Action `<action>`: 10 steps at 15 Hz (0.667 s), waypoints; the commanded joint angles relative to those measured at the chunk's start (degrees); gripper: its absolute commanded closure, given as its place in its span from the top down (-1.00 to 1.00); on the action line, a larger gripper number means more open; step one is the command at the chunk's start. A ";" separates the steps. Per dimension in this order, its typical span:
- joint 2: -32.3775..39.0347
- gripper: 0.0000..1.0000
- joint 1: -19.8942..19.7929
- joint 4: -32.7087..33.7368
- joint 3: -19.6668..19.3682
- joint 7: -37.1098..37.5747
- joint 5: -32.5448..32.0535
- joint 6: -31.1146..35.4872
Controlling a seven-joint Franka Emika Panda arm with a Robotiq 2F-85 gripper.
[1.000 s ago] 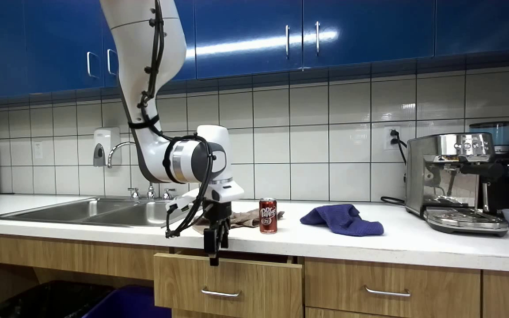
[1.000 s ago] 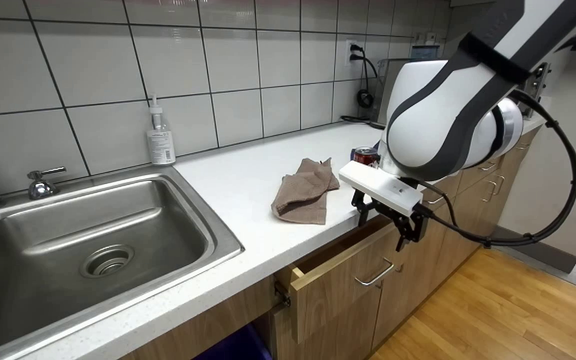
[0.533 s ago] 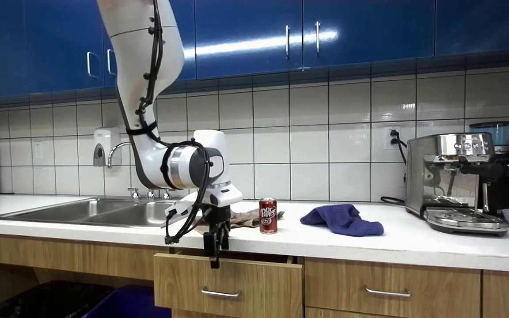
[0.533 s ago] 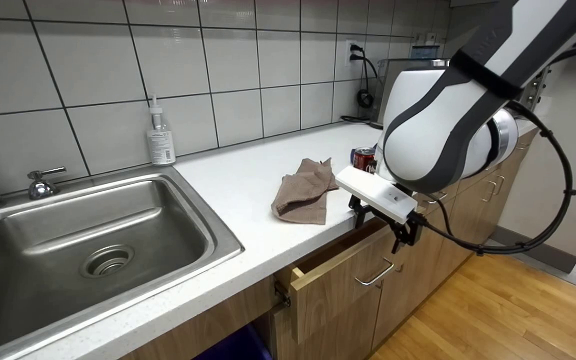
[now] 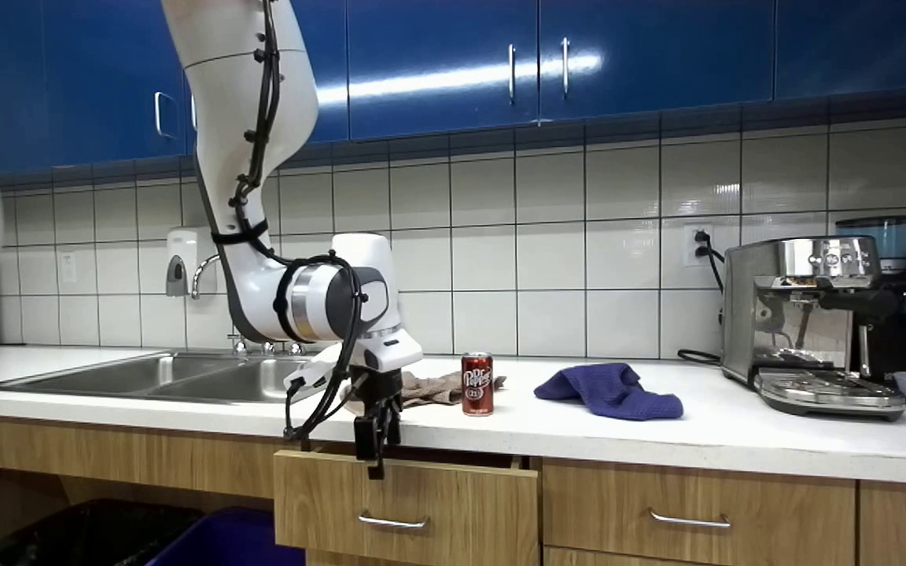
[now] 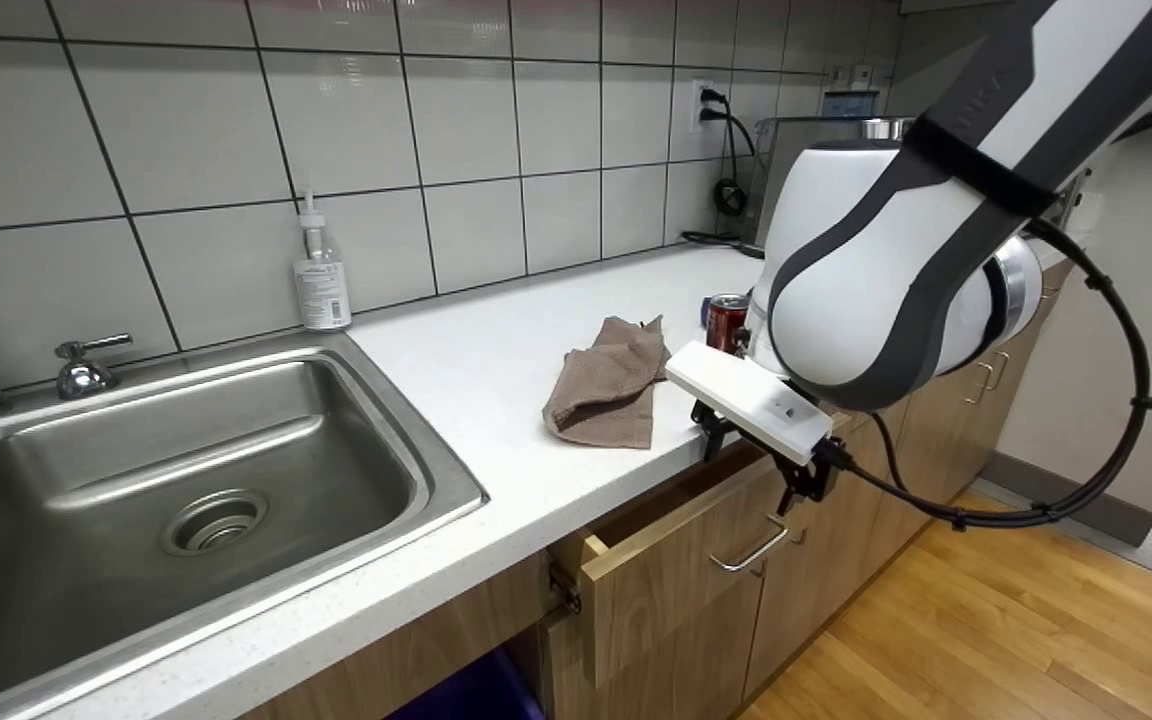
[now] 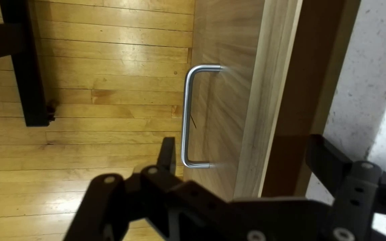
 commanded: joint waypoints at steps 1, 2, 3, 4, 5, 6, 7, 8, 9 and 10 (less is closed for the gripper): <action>-1.00 1.00 1.58 -2.40 -1.02 1.92 -0.80 2.37; -0.98 1.00 1.79 -2.75 -1.16 1.99 -0.74 2.91; -0.98 1.00 1.97 -3.02 -1.32 2.02 -0.67 3.39; -1.13 1.00 2.12 -3.44 -1.52 2.06 -0.56 3.97; -1.29 1.00 2.22 -3.80 -1.65 2.01 -0.43 4.39; -1.40 1.00 2.63 -4.14 -2.10 2.19 -0.55 4.83; -1.40 1.00 2.86 -4.37 -2.36 2.18 -0.51 5.21; -1.34 1.00 3.20 -4.61 -2.72 2.16 -0.61 5.51; -1.19 1.00 3.42 -4.72 -2.98 2.18 -0.59 5.64; -1.09 1.00 3.62 -4.84 -3.15 2.14 -0.53 5.76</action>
